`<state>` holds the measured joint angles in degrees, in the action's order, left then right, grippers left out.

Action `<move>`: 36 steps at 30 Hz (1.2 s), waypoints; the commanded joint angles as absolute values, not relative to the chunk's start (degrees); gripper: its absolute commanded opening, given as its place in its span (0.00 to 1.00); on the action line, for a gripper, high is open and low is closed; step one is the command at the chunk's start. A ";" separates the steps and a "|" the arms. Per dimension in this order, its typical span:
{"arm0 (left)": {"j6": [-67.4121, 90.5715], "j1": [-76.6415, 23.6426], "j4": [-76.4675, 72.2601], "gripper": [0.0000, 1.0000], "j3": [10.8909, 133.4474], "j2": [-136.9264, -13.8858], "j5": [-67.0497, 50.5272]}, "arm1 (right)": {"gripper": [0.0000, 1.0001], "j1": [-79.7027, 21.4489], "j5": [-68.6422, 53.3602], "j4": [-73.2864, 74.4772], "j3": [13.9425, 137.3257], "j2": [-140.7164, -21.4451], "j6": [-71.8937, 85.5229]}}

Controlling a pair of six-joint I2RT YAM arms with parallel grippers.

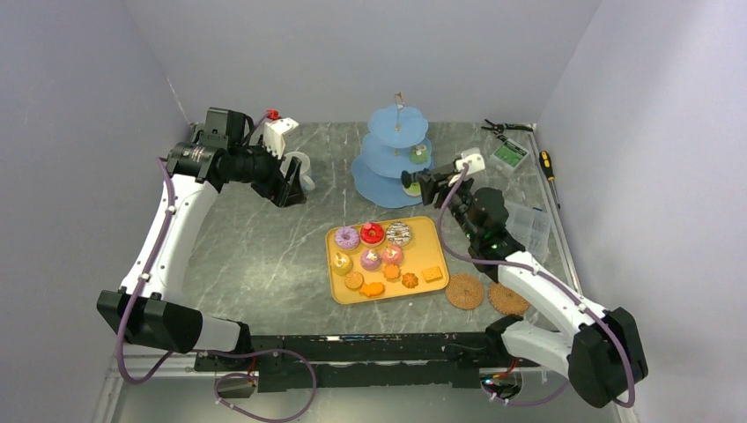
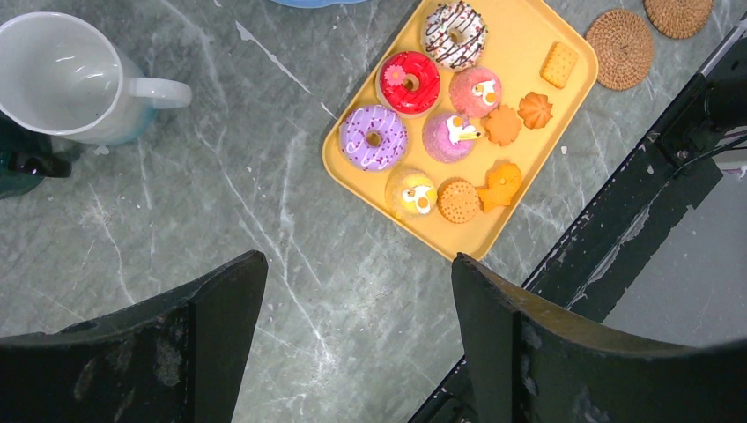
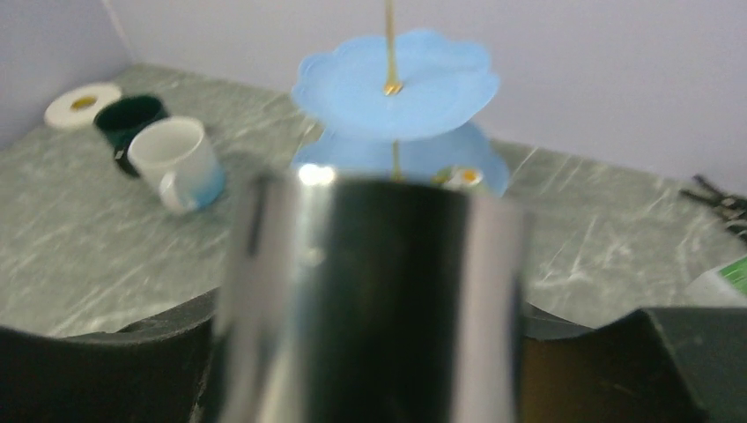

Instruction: Serve the afternoon tea

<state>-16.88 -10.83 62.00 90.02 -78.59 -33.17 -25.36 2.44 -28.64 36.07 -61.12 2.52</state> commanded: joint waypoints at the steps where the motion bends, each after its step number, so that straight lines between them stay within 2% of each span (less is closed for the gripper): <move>1: -16.90 -10.55 61.99 0.83 90.92 -78.17 -34.58 | 0.60 -29.98 4.04 -25.78 33.35 -58.07 3.59; 15: -16.04 -10.50 61.63 0.83 90.97 -77.93 -34.78 | 0.59 -38.87 10.63 -20.77 23.70 -48.94 7.36; 30: -16.41 -10.55 61.47 0.83 90.97 -77.60 -34.72 | 0.60 -41.50 13.08 -26.36 22.29 -56.60 6.43; 36: -16.68 -10.55 61.52 0.82 91.00 -77.68 -34.82 | 0.64 -41.60 13.36 -29.59 22.35 -59.98 6.07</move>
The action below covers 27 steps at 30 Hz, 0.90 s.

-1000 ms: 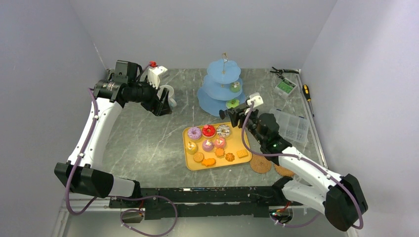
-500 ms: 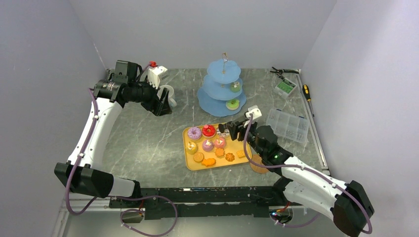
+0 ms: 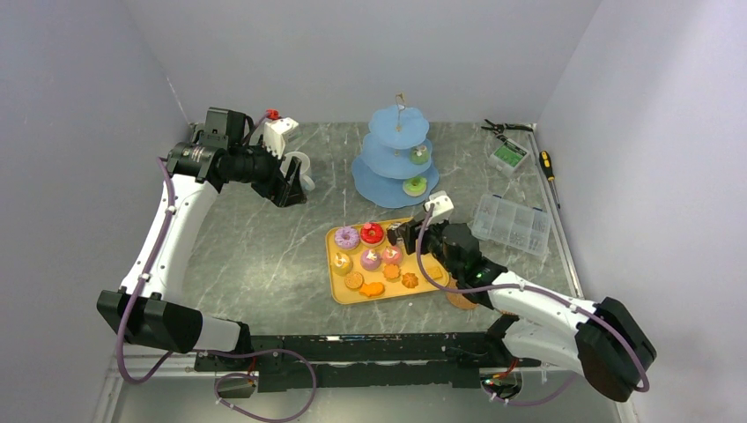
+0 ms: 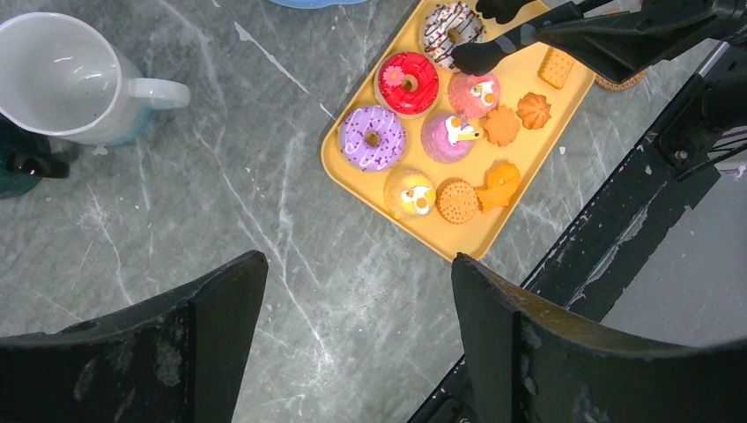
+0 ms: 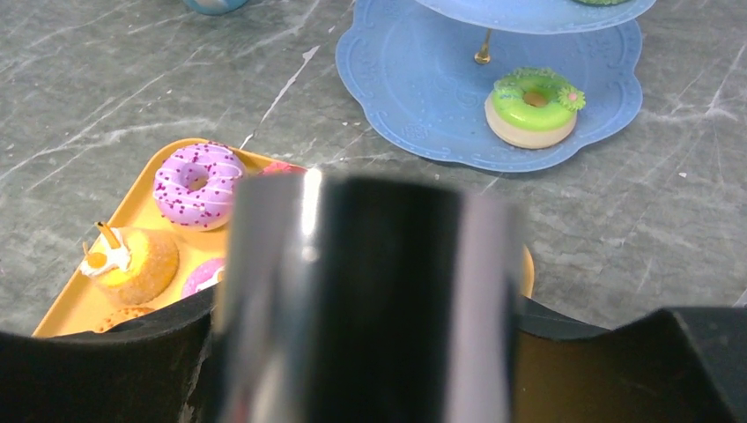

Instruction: Serve the afternoon tea

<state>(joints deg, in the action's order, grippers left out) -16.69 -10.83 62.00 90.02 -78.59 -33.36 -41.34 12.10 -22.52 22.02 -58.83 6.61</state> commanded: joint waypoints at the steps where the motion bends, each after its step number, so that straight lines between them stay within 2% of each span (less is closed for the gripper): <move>1: -16.84 -10.56 61.53 0.83 91.08 -77.64 -34.81 | 0.64 -41.59 13.29 -30.03 22.33 -60.48 6.14; 16: -16.88 -10.57 61.18 0.83 90.67 -77.56 -34.78 | 0.64 -41.57 13.31 -31.87 22.22 -66.48 6.22; 22: -16.87 -10.56 61.50 0.83 91.06 -77.71 -34.80 | 0.49 -41.63 14.86 -30.91 22.65 -61.98 4.84; 27: -16.73 -10.57 61.36 0.83 90.90 -77.75 -34.85 | 0.48 -41.64 15.60 -29.52 26.32 -59.37 1.48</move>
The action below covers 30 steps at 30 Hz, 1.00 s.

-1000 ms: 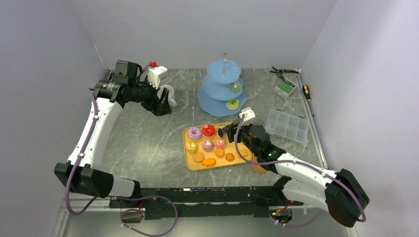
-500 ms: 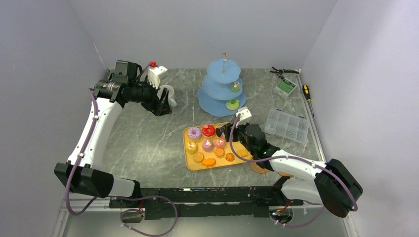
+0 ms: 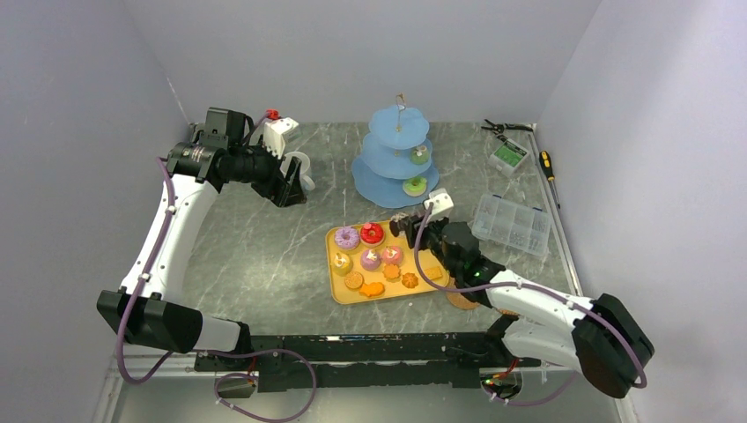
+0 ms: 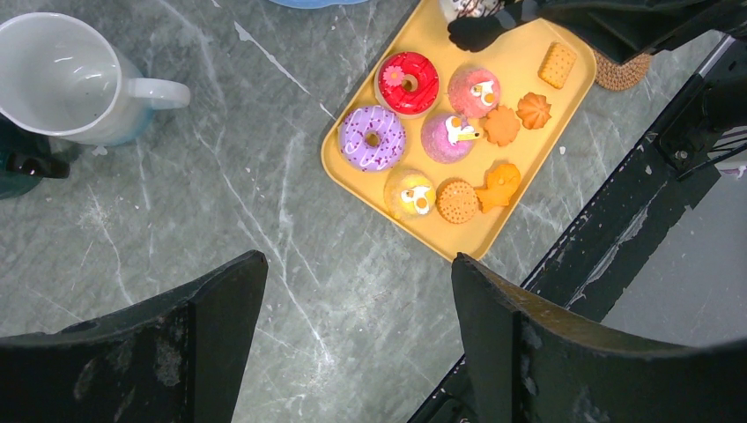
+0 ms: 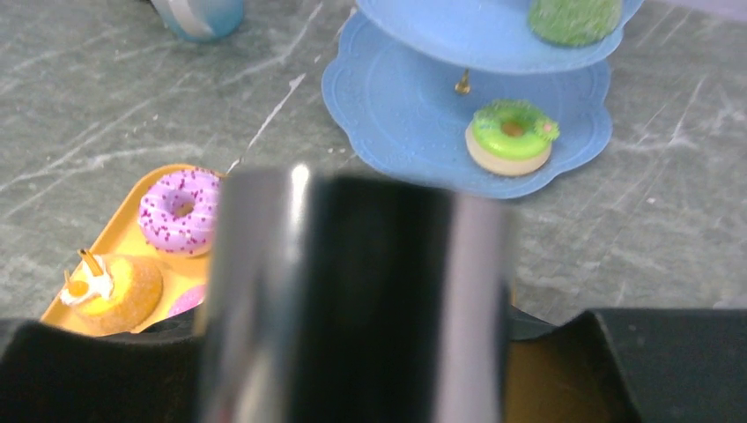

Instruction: Serve the afternoon tea

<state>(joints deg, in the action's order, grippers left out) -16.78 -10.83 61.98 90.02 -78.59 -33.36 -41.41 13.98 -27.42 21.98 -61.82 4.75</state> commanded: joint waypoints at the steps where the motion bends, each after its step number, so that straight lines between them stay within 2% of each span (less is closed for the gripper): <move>1: -16.64 -10.55 61.28 0.83 90.96 -77.82 -34.93 | 0.48 -41.54 15.73 -29.69 27.23 -59.70 0.57; 16: -17.07 -10.54 62.06 0.83 92.24 -77.62 -34.52 | 0.48 -37.02 10.67 -39.70 38.31 -80.10 -2.60; 30: -17.46 -10.50 61.70 0.83 91.65 -77.80 -35.09 | 0.49 -35.77 11.62 -46.84 42.09 -91.66 -4.38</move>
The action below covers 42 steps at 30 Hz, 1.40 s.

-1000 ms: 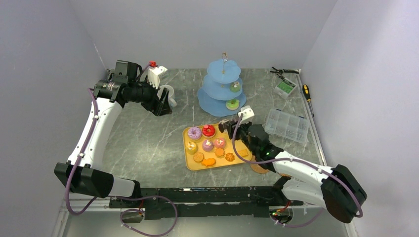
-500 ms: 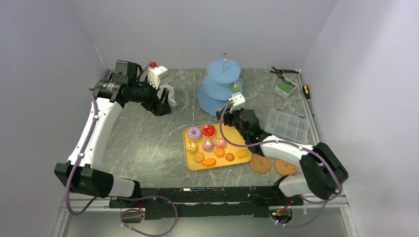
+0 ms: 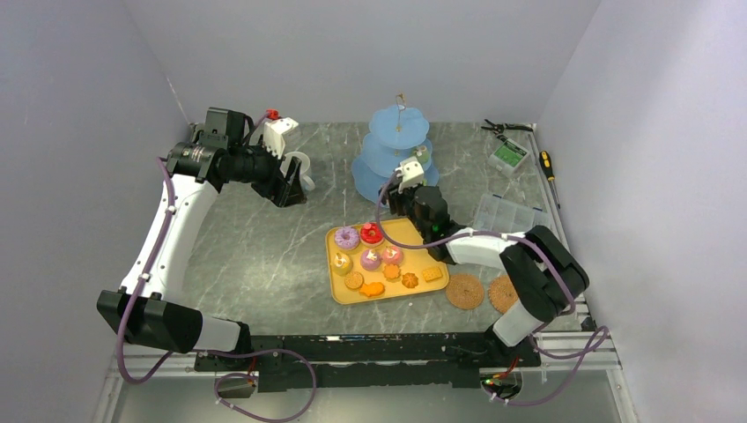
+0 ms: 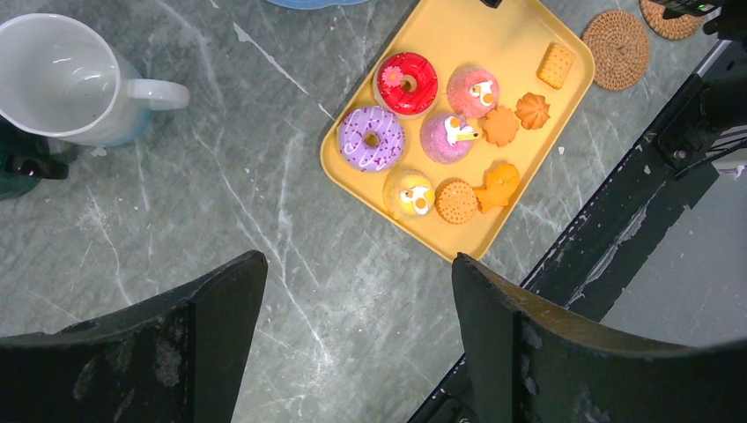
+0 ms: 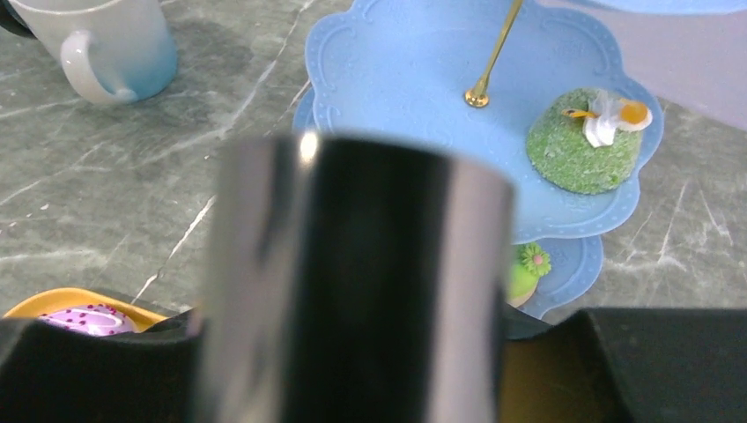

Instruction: Serve the afternoon tea

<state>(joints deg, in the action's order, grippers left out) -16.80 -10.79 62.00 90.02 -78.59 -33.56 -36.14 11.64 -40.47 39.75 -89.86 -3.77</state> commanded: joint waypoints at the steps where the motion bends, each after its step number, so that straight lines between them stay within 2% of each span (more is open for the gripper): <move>1: -17.61 -10.46 61.65 0.83 91.59 -77.86 -35.02 | 0.50 -35.84 11.80 -47.30 42.10 -92.40 -4.18; 11: -18.06 -10.46 62.03 0.83 91.31 -77.87 -36.11 | 0.64 -35.68 13.33 -49.60 41.62 -94.16 -3.92; 29: -17.12 -10.46 62.18 0.83 91.98 -78.57 -36.66 | 0.65 -39.40 14.29 -47.69 36.28 -85.29 -3.48; 42: -16.53 -10.46 61.99 0.83 91.93 -79.17 -36.89 | 0.65 -48.16 13.76 -39.18 27.62 -68.14 4.07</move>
